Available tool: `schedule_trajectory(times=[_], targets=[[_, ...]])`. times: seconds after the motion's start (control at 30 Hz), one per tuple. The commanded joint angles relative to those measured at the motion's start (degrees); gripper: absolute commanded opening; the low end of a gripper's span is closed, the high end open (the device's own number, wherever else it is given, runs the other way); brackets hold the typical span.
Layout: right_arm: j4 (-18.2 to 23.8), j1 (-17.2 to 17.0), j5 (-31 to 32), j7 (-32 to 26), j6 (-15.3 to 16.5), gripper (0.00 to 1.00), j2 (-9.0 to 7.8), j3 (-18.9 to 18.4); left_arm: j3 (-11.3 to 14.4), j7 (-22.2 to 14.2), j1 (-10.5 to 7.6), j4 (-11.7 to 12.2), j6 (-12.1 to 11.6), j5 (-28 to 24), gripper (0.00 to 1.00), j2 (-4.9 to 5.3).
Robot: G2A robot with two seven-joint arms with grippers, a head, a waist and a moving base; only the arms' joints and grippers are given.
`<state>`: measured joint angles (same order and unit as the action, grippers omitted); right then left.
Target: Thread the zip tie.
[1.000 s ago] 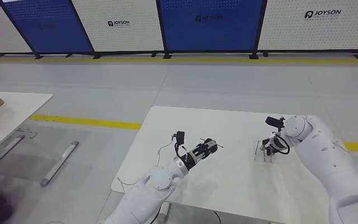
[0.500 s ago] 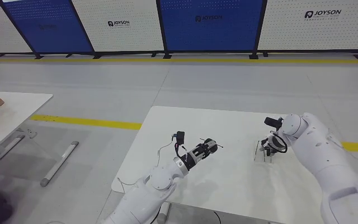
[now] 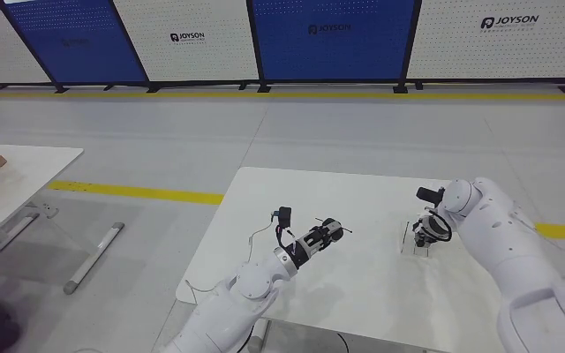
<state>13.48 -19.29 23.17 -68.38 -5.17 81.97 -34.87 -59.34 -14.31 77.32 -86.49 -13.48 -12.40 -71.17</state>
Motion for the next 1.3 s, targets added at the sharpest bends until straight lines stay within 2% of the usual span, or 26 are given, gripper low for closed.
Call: schedule_trajectory(times=[0.0,0.2,0.3,0.57,0.73,0.9,0.97,1.07,1.27], targets=[[-0.5,0.1,0.2,0.2,0.2,0.00,0.16,0.0,0.0,0.0,0.00,0.0,0.0,0.0,0.00,0.00],[-1.3,0.1,0.5,1.9,1.9,0.00,0.25,-0.4,0.0,0.0,0.00,0.0,0.0,0.0,0.00,0.00],[-1.3,0.0,0.6,2.8,3.7,0.00,0.06,-0.7,0.0,0.0,0.00,0.0,0.0,0.0,0.00,0.00],[0.0,-0.6,0.8,4.3,8.7,0.00,-0.90,-1.7,0.0,0.0,0.00,0.0,0.0,0.0,0.00,0.00],[1.3,-1.2,0.9,4.6,10.1,0.00,-1.73,-2.4,0.0,0.0,0.00,0.0,0.0,0.0,0.00,0.00],[2.8,-1.9,0.9,5.1,11.1,0.00,-2.84,-3.4,0.0,0.0,0.00,0.0,0.0,0.0,0.00,0.00],[4.0,-2.6,0.6,5.2,13.0,0.00,-3.48,-4.0,0.0,0.0,0.00,0.0,0.0,0.0,0.00,0.00],[5.6,-3.4,0.7,5.5,13.7,0.00,-4.54,-4.9,0.0,0.0,0.00,0.0,0.0,0.0,0.00,0.00],[11.4,-5.8,1.5,5.5,12.5,0.00,-6.95,-6.9,0.0,0.0,0.00,0.0,0.0,0.0,0.00,0.00]])
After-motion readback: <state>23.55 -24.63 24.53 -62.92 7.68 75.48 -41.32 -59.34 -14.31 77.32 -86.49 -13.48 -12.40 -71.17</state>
